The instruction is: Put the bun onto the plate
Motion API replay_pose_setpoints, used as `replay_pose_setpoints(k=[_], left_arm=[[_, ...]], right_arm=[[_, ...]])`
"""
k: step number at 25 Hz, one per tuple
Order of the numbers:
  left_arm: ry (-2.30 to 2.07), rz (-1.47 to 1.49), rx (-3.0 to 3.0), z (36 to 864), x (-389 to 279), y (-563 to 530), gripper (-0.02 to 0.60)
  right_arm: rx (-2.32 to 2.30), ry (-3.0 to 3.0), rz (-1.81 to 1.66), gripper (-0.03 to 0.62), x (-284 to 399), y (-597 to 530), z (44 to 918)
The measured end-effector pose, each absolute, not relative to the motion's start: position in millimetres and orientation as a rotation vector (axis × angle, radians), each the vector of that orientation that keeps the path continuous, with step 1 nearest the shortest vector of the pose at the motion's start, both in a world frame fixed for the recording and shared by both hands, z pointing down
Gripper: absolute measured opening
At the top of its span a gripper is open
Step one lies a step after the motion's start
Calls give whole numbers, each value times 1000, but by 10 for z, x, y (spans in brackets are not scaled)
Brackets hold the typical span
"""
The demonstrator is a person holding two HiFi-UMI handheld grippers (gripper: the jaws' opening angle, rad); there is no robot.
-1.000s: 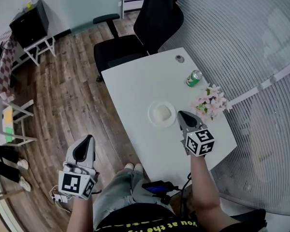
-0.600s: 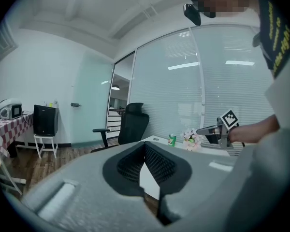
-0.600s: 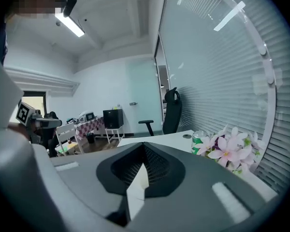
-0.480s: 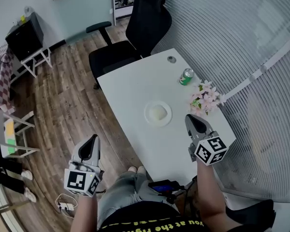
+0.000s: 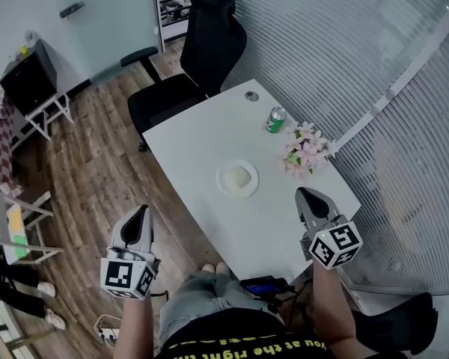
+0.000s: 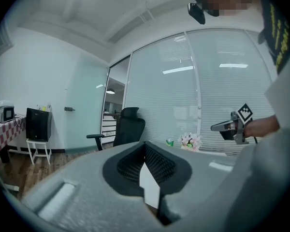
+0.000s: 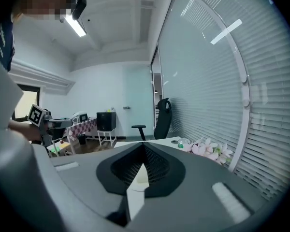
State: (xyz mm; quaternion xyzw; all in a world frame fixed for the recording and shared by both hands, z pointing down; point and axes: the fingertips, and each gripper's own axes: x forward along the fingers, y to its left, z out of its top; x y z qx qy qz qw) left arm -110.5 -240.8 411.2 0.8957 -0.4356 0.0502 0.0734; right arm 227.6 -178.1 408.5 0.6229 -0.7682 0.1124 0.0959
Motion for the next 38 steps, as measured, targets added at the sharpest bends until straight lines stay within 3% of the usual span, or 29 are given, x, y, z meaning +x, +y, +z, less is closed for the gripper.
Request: replay_pose_setpoints(k=[38], left_arm=[[-1170,161,2753,4185,-700,-2309,3]], right_arm=[[1951,-2218,330,6,2382,-1250,4036]])
